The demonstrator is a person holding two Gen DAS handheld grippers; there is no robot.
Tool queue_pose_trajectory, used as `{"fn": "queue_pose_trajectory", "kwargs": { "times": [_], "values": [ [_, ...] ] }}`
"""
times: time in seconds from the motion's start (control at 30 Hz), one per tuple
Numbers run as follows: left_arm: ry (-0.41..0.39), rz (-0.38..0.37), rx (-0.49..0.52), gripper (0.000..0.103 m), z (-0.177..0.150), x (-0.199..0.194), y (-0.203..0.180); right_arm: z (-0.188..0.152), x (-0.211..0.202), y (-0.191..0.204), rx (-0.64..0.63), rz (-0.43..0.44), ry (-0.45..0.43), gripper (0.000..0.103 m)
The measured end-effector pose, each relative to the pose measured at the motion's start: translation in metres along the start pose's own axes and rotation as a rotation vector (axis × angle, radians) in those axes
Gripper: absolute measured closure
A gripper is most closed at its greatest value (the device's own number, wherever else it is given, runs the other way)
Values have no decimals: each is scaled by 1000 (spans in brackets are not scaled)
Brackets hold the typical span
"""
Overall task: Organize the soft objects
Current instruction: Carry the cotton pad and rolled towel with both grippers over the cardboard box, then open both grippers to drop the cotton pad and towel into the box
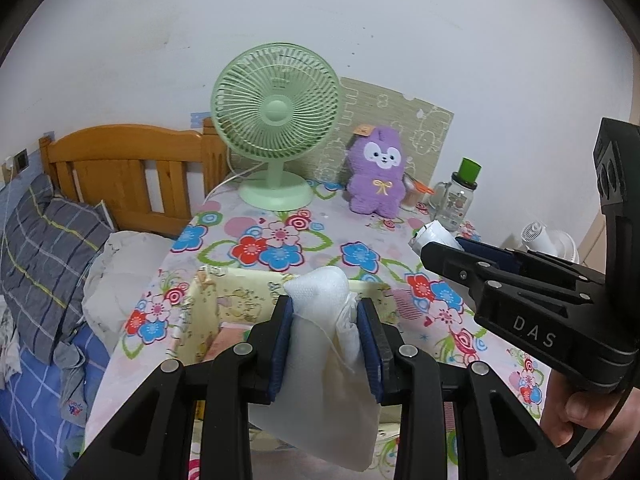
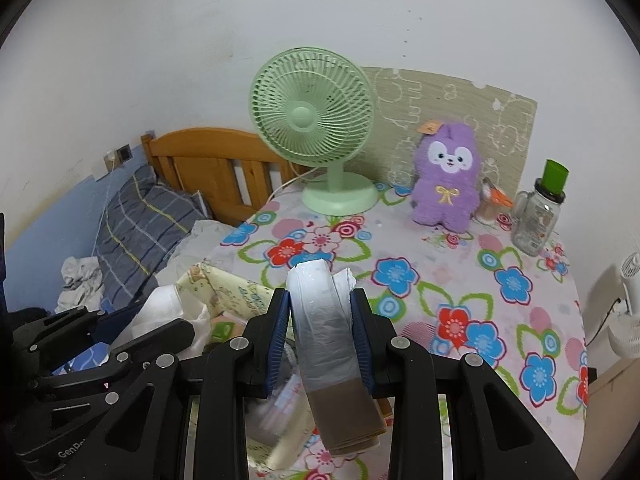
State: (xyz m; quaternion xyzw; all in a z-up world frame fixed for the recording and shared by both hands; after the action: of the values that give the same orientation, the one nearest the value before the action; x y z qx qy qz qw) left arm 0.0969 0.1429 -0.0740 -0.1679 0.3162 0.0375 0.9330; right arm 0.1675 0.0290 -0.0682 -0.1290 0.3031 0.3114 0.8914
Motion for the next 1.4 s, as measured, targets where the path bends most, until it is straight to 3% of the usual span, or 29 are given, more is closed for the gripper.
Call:
{"fn": "queue_pose_trajectory", "kwargs": {
  "times": [0.5,0.93,1.23,1.4],
  "values": [
    [-7,39,-37,70,7,-2,34,12,14,34,-49,26,12,69],
    [27,56,-59,70,6,17,47,12,29,35,-51,35,35,69],
    [39,80,-84,42,5,26,56,10,41,33,-45,42,56,69],
    [33,76,-89,33,6,23,58,9,41,34,-42,47,56,69]
  ]
}}
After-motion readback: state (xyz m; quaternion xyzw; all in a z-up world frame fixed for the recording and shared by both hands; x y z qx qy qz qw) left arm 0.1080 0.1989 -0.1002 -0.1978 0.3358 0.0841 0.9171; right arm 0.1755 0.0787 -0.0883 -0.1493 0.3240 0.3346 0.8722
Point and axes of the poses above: each gripper's, at about its wrist camera, not at the fingertips, and x roughly the way its jaws point, y to its left, z to its top, the point moved 5 cm from there along x, roughly the way its jaws point, and after that the axes turned 8 degrees about -x, right-handed, at the moved point
